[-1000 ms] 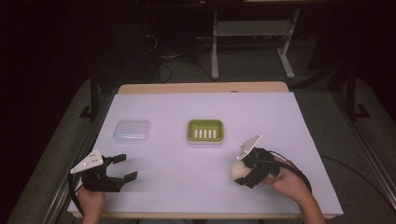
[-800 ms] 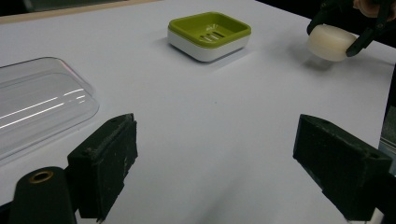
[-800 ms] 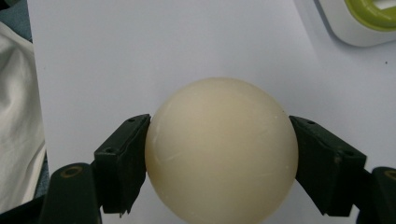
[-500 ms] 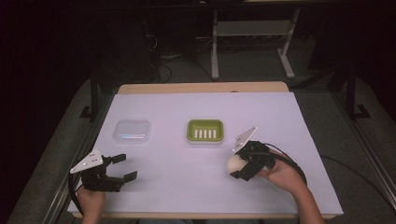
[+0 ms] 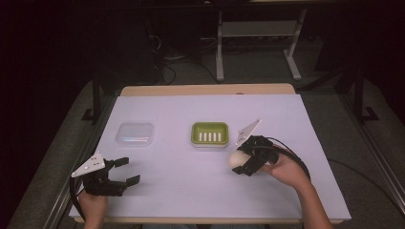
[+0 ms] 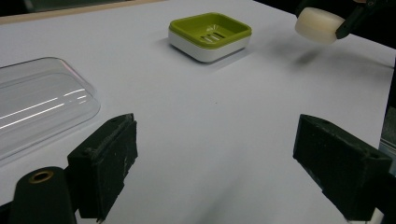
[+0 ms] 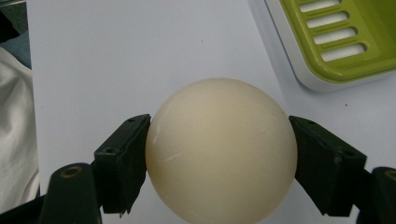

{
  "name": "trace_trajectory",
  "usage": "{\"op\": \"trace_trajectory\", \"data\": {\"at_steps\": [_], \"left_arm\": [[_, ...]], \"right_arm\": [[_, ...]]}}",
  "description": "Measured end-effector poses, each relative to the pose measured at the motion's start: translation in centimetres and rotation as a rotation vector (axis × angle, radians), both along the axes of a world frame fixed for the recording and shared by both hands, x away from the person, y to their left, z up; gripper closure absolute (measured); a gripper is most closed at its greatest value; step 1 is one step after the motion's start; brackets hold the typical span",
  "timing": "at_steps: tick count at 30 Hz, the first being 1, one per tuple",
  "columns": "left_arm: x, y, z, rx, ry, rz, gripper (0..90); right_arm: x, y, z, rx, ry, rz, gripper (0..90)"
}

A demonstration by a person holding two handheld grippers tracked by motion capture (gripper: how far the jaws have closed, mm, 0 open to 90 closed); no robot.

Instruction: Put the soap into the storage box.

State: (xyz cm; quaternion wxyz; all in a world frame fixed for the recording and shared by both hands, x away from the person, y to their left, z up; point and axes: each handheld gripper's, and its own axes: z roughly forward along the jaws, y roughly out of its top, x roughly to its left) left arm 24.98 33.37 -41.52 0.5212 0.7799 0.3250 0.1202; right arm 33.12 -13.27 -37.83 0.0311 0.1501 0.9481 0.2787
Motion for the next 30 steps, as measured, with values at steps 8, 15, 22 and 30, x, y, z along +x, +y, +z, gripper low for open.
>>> {"op": "trace_trajectory", "data": {"at_steps": [8,15,22,30], "left_arm": [[0.0,0.0,0.0,-0.002,-0.004,-0.003,13.1],[0.0,-0.1,0.0,-0.004,-0.002,-0.001,13.1],[0.0,-0.1,0.0,-0.004,-0.002,-0.001,13.1],[0.1,-0.1,0.0,-0.006,0.002,0.0,13.1]], "right_arm": [[0.7,0.5,0.2,-0.001,0.007,0.009,23.2],[1.2,1.2,1.0,-0.001,-0.003,0.027,23.2],[1.6,1.8,1.4,-0.012,0.0,0.041,23.2],[2.2,2.3,1.8,-0.005,-0.001,0.044,23.2]]}}
